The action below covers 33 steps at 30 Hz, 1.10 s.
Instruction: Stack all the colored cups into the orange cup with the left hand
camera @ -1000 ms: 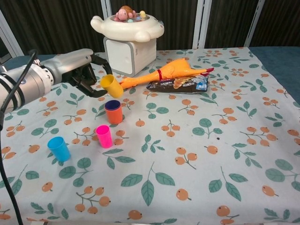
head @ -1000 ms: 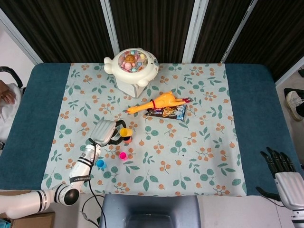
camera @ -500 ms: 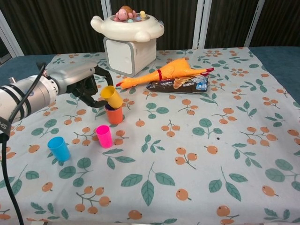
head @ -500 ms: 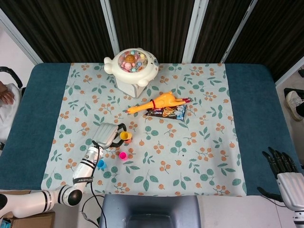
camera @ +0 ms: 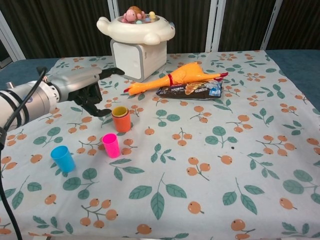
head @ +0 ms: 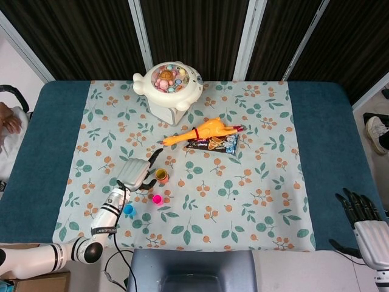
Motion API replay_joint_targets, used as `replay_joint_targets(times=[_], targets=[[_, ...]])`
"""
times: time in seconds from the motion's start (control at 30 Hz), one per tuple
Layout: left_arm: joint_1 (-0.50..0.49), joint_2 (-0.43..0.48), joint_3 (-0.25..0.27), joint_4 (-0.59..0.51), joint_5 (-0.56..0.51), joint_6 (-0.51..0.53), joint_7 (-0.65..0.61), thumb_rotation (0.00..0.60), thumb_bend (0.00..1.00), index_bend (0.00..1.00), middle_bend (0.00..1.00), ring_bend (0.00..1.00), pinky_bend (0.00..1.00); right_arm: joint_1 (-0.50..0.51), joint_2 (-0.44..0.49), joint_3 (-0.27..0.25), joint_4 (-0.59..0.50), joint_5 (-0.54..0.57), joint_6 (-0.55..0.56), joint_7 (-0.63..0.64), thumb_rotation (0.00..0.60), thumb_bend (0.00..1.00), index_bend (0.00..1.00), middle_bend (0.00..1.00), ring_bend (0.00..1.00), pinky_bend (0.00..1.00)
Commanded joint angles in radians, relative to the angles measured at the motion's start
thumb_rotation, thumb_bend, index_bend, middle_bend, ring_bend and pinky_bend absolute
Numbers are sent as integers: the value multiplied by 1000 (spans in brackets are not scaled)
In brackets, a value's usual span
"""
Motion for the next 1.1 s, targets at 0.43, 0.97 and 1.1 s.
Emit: replay_joint_targets(times=[0.43, 0.97, 1.1], targets=[[231, 309, 244, -240, 411, 181, -284, 600, 329, 2, 1000, 1000, 1000, -1, -4, -11, -4, -15, -6, -15, 600, 213, 0, 0, 0, 0], [323, 173, 316, -27, 520, 185, -470, 600, 328, 80, 1000, 1000, 1000, 0, -6, -18, -1, -25, -8, -21, 600, 212, 0, 0, 0, 0], [325, 144, 304, 3, 500, 163, -486, 600, 328, 149, 1000, 1000, 1000, -1, -4, -17, -1, -24, -6, -17, 600, 212, 0, 0, 0, 0]])
